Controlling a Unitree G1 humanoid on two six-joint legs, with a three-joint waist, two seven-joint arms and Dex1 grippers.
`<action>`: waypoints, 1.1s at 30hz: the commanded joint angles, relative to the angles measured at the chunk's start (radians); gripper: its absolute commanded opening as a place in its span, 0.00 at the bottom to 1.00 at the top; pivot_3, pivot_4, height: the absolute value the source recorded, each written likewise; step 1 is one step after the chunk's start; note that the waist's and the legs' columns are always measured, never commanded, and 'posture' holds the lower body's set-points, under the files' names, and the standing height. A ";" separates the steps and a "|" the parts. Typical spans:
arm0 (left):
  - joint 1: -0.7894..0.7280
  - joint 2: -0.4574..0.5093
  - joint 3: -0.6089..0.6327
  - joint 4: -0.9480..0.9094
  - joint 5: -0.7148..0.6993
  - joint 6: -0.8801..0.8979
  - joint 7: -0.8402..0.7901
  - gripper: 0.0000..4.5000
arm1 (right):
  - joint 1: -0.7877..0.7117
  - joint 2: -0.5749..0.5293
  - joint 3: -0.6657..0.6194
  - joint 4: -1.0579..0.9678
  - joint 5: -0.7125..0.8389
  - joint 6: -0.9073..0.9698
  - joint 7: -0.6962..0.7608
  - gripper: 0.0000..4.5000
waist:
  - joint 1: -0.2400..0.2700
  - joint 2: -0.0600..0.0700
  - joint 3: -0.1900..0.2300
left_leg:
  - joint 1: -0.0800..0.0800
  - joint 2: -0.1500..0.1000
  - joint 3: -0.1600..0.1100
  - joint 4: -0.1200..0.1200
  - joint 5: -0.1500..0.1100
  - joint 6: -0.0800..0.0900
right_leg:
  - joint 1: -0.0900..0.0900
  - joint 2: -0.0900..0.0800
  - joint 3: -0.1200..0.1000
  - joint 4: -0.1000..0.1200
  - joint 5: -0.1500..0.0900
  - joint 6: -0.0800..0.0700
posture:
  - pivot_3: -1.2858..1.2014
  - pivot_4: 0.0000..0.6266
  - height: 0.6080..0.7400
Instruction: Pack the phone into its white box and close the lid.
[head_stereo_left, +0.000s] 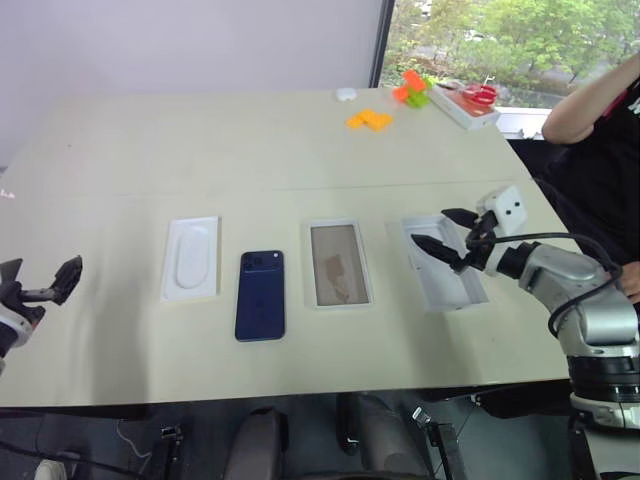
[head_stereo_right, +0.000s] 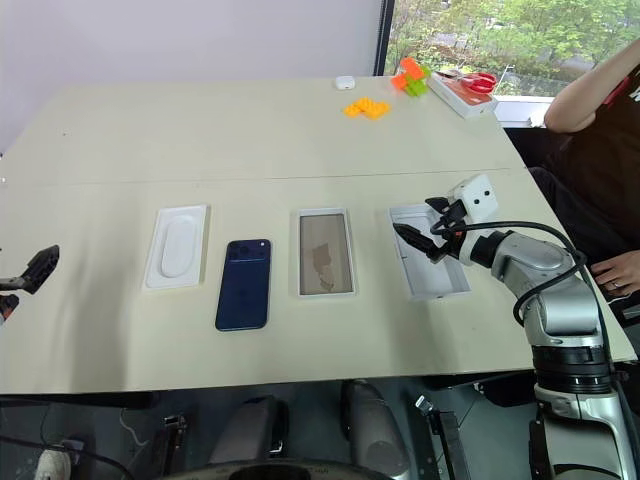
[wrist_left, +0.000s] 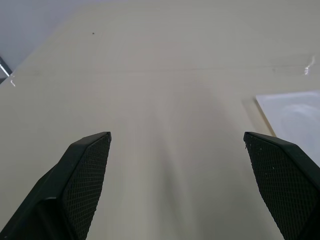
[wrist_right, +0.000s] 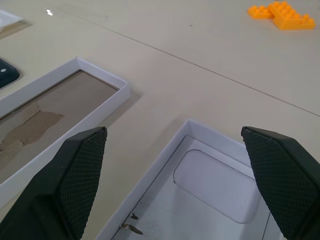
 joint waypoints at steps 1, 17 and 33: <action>-0.003 0.014 0.017 -0.020 -0.011 -0.005 -0.008 1.00 | -0.010 -0.012 -0.018 -0.039 0.016 -0.008 0.013 1.00 | 0.000 0.000 0.000 | 0.000 0.000 0.000 0.000 0.000 0.000 | 0.000 0.000 0.000 0.000 0.000 0.000 | 0.52 0.24 1.00; -0.061 -0.070 -0.098 -0.129 -0.057 0.041 0.058 1.00 | -0.069 0.012 0.050 -0.057 0.011 -0.014 0.035 1.00 | 0.001 0.000 0.000 | 0.000 0.000 0.000 0.000 0.000 0.000 | 0.000 0.000 0.000 0.000 0.001 0.001 | 0.52 0.24 1.00; -0.193 -0.111 -0.236 -0.213 -0.117 0.453 0.328 1.00 | -0.108 0.088 0.217 -0.238 0.013 -0.006 0.079 1.00 | 0.001 0.000 0.000 | 0.000 -0.001 -0.004 0.000 0.000 0.000 | 0.000 0.001 0.000 0.001 0.003 0.004 | 0.52 0.24 1.00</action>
